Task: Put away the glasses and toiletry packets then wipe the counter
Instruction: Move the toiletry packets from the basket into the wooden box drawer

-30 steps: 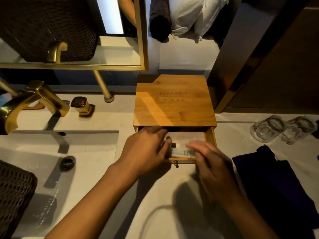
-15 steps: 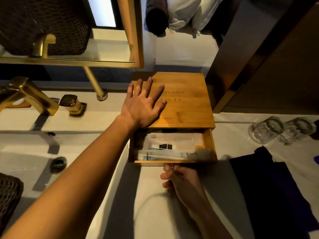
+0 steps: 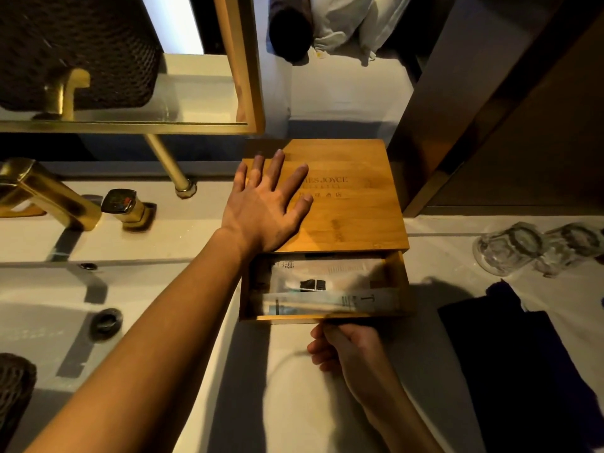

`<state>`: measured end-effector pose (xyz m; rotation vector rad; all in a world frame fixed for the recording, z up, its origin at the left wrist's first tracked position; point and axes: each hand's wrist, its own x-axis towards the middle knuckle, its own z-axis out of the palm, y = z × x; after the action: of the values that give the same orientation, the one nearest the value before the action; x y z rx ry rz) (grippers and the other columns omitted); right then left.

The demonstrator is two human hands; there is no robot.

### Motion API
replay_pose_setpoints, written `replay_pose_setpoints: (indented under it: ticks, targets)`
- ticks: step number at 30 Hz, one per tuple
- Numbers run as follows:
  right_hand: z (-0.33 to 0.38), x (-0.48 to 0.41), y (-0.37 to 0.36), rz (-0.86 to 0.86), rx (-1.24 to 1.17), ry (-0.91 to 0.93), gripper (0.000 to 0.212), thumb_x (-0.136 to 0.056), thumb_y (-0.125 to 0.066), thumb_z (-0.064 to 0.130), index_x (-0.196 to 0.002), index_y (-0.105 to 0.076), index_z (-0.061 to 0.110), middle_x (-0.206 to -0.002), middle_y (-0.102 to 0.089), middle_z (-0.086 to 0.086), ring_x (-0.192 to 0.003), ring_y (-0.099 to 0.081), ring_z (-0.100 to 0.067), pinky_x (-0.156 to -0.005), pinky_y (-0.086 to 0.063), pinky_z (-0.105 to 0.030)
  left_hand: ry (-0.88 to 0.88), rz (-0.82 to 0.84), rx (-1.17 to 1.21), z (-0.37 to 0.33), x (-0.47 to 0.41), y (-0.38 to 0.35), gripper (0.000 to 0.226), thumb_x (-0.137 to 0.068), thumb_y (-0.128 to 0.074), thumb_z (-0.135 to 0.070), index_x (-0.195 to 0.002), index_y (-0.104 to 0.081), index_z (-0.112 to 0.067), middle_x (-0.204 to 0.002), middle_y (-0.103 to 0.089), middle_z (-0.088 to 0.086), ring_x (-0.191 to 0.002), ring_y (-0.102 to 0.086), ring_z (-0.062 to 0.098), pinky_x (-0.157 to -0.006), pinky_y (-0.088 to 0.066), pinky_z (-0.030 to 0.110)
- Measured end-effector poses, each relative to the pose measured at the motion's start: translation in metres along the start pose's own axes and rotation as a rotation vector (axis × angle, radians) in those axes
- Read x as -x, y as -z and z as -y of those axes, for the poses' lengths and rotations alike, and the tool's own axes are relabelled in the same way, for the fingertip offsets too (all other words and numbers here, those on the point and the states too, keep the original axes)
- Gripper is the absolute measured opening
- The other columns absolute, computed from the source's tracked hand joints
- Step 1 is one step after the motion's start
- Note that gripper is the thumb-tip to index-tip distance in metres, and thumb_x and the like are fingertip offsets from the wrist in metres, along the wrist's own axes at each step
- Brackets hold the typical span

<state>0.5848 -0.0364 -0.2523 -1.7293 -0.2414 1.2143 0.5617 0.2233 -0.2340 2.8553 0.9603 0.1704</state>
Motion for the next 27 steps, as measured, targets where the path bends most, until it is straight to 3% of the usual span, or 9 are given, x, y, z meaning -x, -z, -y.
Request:
replay_pose_setpoints:
  ticks: [20,27]
  targets:
    - [0.024,-0.027,0.000,0.019,-0.034,0.010,0.024,-0.095,-0.059,0.026,-0.085,-0.075,0.012,-0.075,-0.076,-0.004,-0.065,-0.069,-0.007,-0.060,-0.051,-0.019,0.013,-0.019,0.011,-0.002,0.001,0.000,0.066,-0.097,-0.010,-0.071,-0.158,-0.012,-0.045,-0.171,-0.006,0.001,-0.158,-0.002,0.032,-0.127,-0.001,0.053]
    - [0.034,-0.044,-0.004,-0.018,-0.045,0.043,0.029,-0.098,-0.054,0.026,-0.089,-0.072,0.005,-0.065,-0.071,-0.001,-0.058,-0.064,-0.007,-0.056,-0.049,-0.019,0.021,-0.014,0.008,-0.003,0.001,0.001,0.066,-0.097,-0.010,-0.070,-0.158,-0.012,-0.046,-0.171,-0.006,0.001,-0.158,-0.001,0.032,-0.127,-0.002,0.053]
